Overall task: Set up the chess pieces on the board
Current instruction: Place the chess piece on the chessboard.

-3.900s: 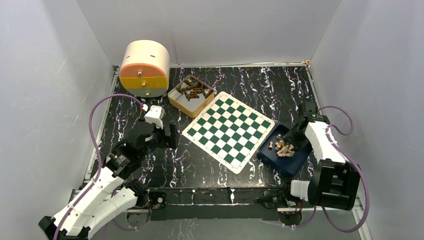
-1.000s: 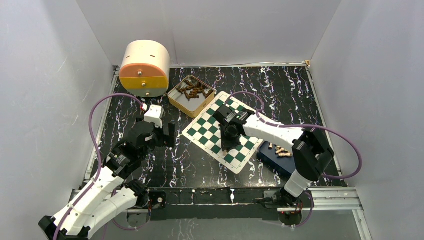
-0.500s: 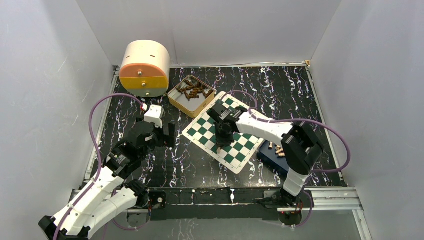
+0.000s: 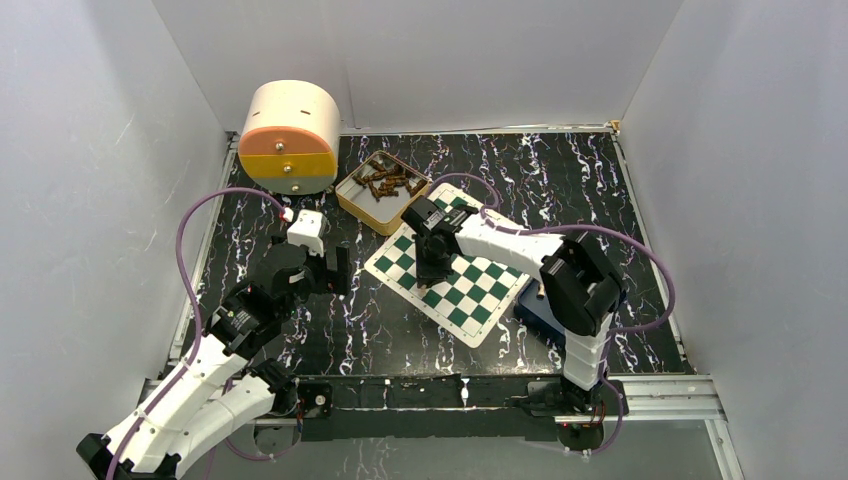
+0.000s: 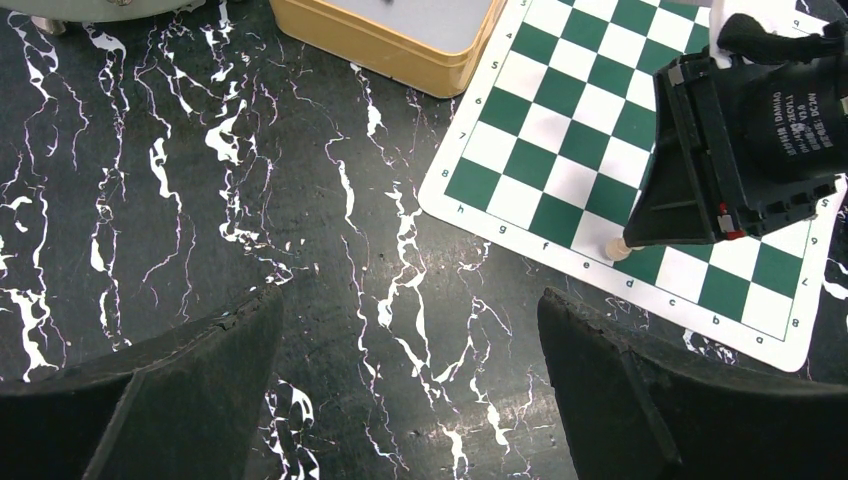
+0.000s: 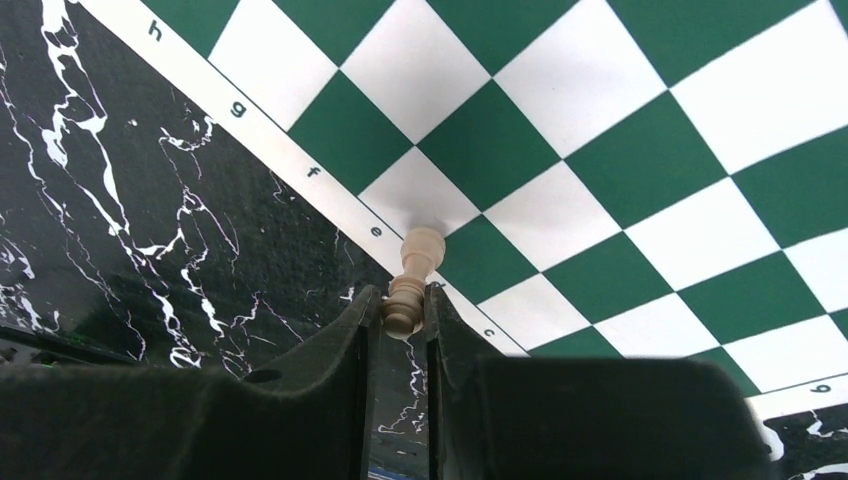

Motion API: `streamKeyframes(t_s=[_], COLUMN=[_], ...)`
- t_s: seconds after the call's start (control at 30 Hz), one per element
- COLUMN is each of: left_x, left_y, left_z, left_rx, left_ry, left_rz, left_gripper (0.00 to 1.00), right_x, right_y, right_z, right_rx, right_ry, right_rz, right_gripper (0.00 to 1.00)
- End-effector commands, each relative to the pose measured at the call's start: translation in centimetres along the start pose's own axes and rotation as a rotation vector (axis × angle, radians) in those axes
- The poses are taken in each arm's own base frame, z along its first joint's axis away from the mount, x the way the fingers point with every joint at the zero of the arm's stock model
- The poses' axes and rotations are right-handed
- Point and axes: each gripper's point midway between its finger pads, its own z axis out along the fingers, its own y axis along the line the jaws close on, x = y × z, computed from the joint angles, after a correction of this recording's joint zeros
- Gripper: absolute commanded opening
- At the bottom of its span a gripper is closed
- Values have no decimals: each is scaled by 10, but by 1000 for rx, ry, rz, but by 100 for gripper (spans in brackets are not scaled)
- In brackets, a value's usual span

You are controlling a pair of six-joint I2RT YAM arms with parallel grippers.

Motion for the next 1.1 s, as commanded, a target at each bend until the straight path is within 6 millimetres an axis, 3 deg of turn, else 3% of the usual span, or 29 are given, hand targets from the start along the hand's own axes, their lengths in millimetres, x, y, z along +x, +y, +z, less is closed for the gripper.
streamKeyframes(t_s=[0.0, 0.4, 0.7, 0.93, 1.07], left_x=[-8, -7, -7, -7, -7], left_y=[2, 2, 2, 2, 2], left_z=[-2, -1, -1, -1, -1], left_rx=[-8, -10, -10, -10, -11], left_ry=[-32, -28, -28, -28, -24], left_rz=[-2, -1, 0, 1, 4], left_gripper=[95, 95, 95, 95, 95], right_x=[-16, -14, -17, -19, -22], right_y=[18, 13, 14, 17, 17], right_z=[-2, 10, 8, 3, -9], right_rx=[-39, -13, -11, -20, -22], right_ry=[-29, -17, -22, -31, -53], right_rz=[-13, -16, -18, -18, -16], right_gripper=[26, 26, 30, 46, 53])
